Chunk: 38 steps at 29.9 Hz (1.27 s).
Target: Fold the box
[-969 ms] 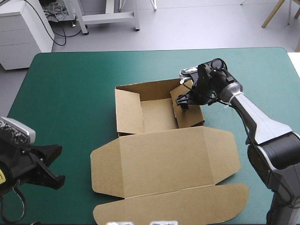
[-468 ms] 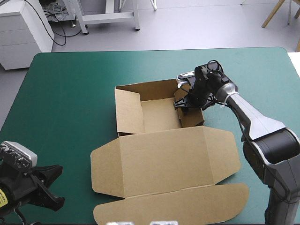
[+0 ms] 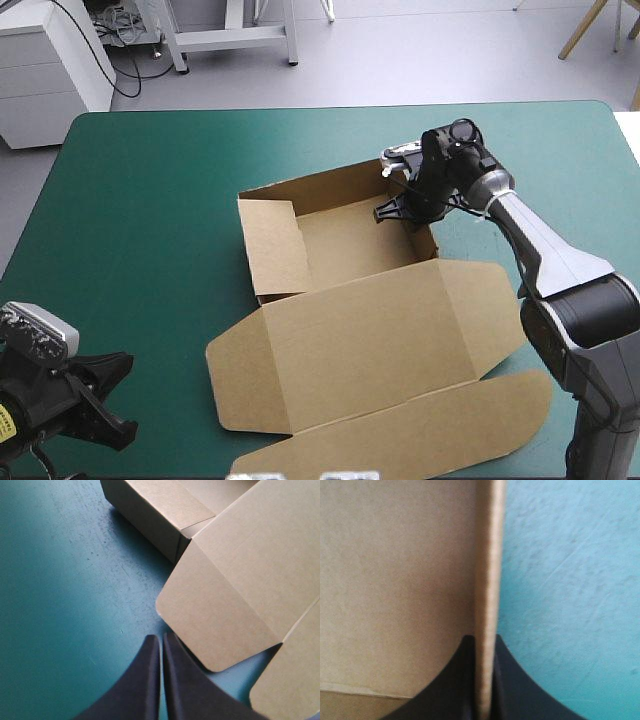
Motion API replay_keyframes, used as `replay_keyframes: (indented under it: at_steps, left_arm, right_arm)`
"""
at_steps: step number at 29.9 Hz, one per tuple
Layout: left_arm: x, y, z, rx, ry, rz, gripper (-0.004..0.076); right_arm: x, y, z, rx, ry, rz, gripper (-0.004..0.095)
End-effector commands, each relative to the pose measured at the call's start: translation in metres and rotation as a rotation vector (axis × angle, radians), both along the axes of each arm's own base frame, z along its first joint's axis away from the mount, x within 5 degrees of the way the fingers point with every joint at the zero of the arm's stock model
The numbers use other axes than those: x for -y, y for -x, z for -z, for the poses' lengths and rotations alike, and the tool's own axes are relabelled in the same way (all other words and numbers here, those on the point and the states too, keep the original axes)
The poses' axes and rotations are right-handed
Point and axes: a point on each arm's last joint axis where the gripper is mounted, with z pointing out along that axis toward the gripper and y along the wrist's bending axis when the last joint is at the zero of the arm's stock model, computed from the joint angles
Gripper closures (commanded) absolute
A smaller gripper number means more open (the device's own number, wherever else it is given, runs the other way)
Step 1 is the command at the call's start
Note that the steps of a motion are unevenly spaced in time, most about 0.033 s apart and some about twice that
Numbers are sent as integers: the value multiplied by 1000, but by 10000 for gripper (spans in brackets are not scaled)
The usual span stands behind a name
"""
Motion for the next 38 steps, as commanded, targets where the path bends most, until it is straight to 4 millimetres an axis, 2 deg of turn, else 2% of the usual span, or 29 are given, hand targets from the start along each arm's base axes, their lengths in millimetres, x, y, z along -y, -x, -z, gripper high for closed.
replay_keyframes:
  at_steps: [1,3,5,6,8,11,15,18,22,24,26,30,32,34,38]
  left_arm:
    - [2,-2,-7,27,26,9,724]
    - [2,-1,-6,19,21,10,724]
    - [2,-1,-6,12,17,10,724]
    - [1,0,-5,8,15,11,724]
    - [1,0,-4,-2,10,11,724]
    - [1,0,-4,-2,10,11,724]
    - [1,0,-4,-2,10,11,724]
    - [1,0,-4,-2,8,10,724]
    - [1,0,-4,-2,8,10,724]
    - [1,0,-4,-4,7,10,724]
    - [1,0,-4,-4,7,10,724]
    - [1,0,-4,-4,7,10,724]
    - [1,0,-4,-2,8,10,724]
    - [1,0,-4,-2,8,10,724]
    - [1,0,-4,-2,8,10,724]
  right_arm:
    - [41,-1,-66,202,-31,61,927]
    - [77,-7,-80,246,-29,143,927]
    - [116,-11,-85,266,-17,231,927]
    - [142,-12,-86,269,-7,291,927]
    - [178,-11,-84,267,11,364,927]
    - [244,-5,-75,245,34,522,927]
    - [302,8,-63,214,46,663,927]
    - [331,14,-51,186,61,729,925]
    - [358,23,-42,167,49,805,859]
    - [367,27,-39,155,52,825,753]
    - [374,30,-37,150,54,837,598]
    - [379,33,-36,149,57,849,187]
    - [379,33,-36,149,57,849,36]
    - [378,34,-39,153,58,849,-20]
    - [373,41,-57,196,64,842,-20]
